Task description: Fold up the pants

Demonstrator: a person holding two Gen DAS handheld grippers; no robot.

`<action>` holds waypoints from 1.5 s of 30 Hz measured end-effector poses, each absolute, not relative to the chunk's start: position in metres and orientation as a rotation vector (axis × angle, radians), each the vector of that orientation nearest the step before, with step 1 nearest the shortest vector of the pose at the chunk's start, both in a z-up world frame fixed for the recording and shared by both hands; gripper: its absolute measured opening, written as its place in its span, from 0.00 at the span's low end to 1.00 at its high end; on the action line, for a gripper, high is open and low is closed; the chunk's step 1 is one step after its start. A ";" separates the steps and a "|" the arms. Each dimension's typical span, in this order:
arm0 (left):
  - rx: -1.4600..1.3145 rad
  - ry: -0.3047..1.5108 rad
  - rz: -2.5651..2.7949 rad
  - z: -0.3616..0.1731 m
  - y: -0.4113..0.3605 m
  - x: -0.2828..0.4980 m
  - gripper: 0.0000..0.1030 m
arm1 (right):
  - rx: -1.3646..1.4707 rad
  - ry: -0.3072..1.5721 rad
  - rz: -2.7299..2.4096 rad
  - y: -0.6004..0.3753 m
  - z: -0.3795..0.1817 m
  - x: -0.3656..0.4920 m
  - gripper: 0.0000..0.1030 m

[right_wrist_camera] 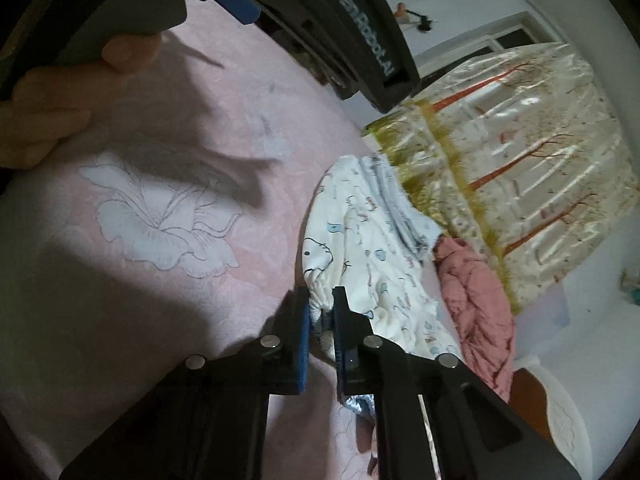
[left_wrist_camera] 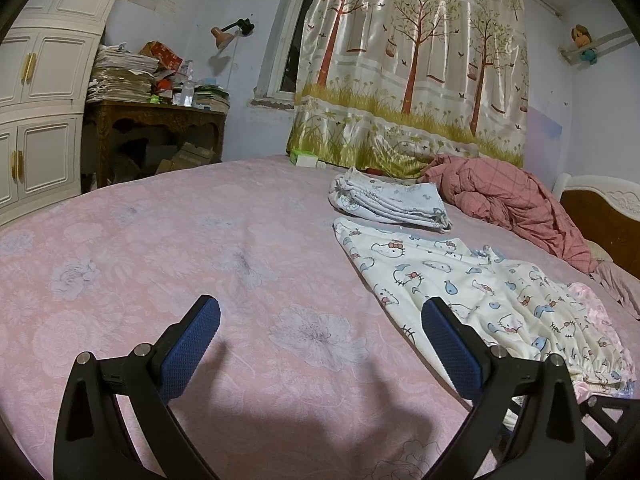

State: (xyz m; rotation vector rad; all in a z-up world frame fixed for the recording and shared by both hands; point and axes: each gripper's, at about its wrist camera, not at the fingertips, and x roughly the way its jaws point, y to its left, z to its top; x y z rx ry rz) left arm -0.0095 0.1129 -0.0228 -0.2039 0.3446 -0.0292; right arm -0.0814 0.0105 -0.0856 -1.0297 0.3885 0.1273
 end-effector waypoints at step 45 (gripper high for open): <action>-0.334 0.901 -0.328 -0.043 0.103 0.347 0.05 | -0.352 0.489 0.279 -0.047 -0.051 -0.070 0.10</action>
